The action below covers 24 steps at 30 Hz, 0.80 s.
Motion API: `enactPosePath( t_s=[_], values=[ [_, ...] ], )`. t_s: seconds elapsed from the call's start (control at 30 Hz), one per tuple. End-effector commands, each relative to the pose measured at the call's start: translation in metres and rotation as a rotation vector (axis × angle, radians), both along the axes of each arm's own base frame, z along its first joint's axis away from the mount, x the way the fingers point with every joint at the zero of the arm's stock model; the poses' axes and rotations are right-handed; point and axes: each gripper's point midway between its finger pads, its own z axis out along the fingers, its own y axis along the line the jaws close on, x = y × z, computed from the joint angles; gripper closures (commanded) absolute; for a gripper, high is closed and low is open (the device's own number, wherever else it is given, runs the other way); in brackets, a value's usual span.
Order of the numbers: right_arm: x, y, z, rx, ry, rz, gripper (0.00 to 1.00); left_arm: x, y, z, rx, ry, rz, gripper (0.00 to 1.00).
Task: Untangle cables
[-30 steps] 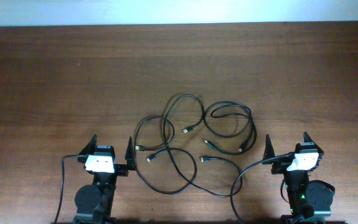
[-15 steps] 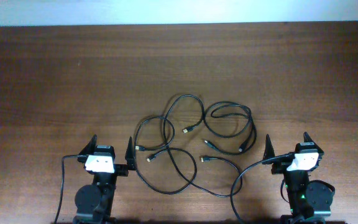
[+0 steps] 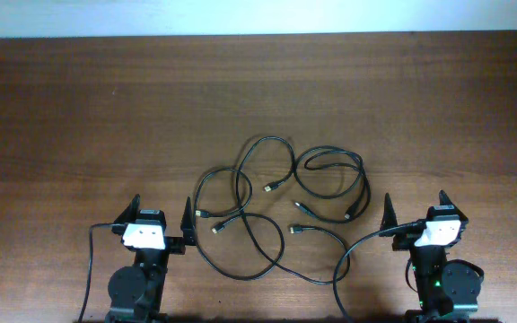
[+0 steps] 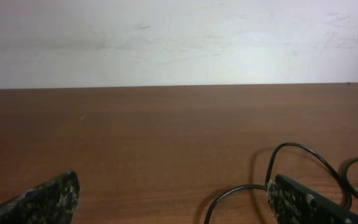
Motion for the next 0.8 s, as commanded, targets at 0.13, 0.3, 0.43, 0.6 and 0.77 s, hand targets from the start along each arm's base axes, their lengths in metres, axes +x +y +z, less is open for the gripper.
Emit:
enactPosePath(
  t_s=[0.13, 0.3, 0.43, 0.6, 0.77],
  values=[
    [-0.007, 0.006, 0.050, 0.102, -0.102, 0.030, 0.01, 0.000, 0.000, -0.001, 0.014, 0.001, -0.006, 0.01],
    [-0.013, 0.005, 0.073, 0.105, 0.086, 0.016, 0.01, 0.000, 0.000, -0.001, 0.014, 0.001, -0.006, 0.01],
    [-0.001, 0.011, 0.092, 0.120, 0.387, 0.036, 0.01, 0.000, 0.000, -0.001, 0.014, 0.001, -0.006, 0.01],
    [0.036, 0.039, 0.098, 0.193, 0.652, 0.180, 0.01, 0.000, 0.000, -0.001, 0.014, 0.001, -0.006, 0.01],
    [0.095, 0.054, 0.041, 0.240, 0.789, 0.261, 0.01, 0.000, 0.000, -0.001, 0.014, 0.001, -0.006, 0.01]
  ],
)
